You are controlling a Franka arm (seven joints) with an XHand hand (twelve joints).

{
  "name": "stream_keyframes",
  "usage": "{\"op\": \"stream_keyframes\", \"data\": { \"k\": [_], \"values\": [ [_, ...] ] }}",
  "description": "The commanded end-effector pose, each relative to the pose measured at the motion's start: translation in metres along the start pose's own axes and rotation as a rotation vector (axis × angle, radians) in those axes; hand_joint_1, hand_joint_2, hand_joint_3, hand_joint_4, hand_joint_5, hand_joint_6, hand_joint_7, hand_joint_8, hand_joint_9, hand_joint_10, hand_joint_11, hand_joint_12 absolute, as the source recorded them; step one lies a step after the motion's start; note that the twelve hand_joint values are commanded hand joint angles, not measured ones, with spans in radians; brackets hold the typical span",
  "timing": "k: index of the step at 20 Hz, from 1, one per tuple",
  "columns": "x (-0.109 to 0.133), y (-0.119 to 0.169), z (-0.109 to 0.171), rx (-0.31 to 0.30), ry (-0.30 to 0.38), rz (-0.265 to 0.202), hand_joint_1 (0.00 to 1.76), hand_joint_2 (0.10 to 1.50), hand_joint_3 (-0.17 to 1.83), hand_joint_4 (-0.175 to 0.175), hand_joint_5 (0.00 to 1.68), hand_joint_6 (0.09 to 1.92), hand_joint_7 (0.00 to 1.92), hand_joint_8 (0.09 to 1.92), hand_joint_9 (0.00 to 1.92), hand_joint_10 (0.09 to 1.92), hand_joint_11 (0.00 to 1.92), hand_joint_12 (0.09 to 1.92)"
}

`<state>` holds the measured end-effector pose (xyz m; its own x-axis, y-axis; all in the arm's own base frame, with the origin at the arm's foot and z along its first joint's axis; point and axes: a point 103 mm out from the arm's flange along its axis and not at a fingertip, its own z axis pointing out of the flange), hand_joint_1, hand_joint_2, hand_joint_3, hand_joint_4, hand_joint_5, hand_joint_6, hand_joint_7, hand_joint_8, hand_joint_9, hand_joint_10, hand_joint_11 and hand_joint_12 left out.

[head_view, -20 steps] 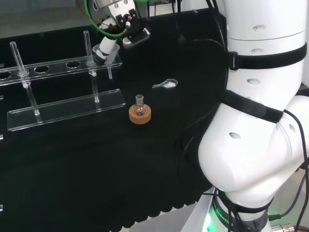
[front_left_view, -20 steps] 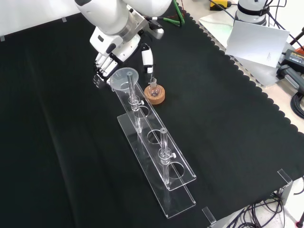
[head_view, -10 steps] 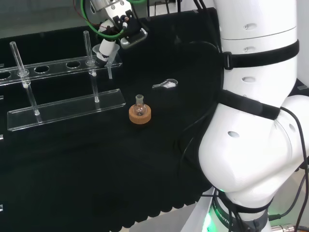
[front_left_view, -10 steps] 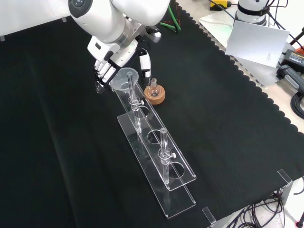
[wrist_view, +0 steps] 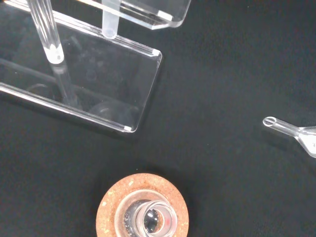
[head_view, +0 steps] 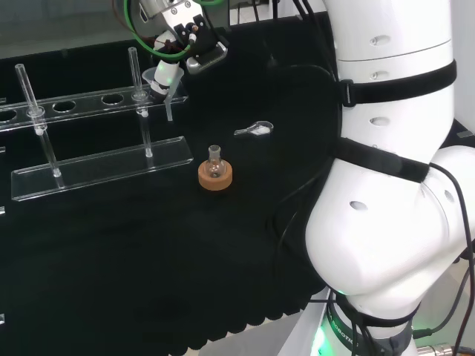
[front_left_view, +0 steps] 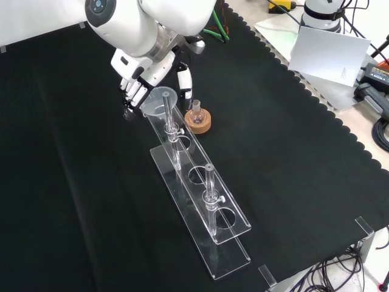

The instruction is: Pick up the funnel from the transparent funnel stand.

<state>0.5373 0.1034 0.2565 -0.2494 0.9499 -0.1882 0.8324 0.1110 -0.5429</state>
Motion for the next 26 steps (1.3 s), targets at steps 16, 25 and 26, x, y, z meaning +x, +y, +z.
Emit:
{"op": "stream_keyframes", "data": {
  "k": [16, 25, 26],
  "values": [
    [-0.002, -0.027, -0.032, -0.200, -0.132, 0.072, 0.66, 0.74, 0.49, -0.069, 0.46, 0.82, 0.67, 1.04, 0.94, 0.77, 0.54, 1.27],
    [-0.016, -0.069, -0.050, -0.201, -0.100, 0.120, 0.67, 0.74, 0.52, -0.072, 0.48, 0.88, 0.70, 1.02, 0.99, 0.75, 0.60, 1.25],
    [-0.017, -0.075, -0.051, -0.206, -0.099, 0.126, 0.67, 0.74, 0.52, -0.072, 0.49, 0.89, 0.71, 1.02, 0.99, 0.75, 0.60, 1.25]
  ]
}}
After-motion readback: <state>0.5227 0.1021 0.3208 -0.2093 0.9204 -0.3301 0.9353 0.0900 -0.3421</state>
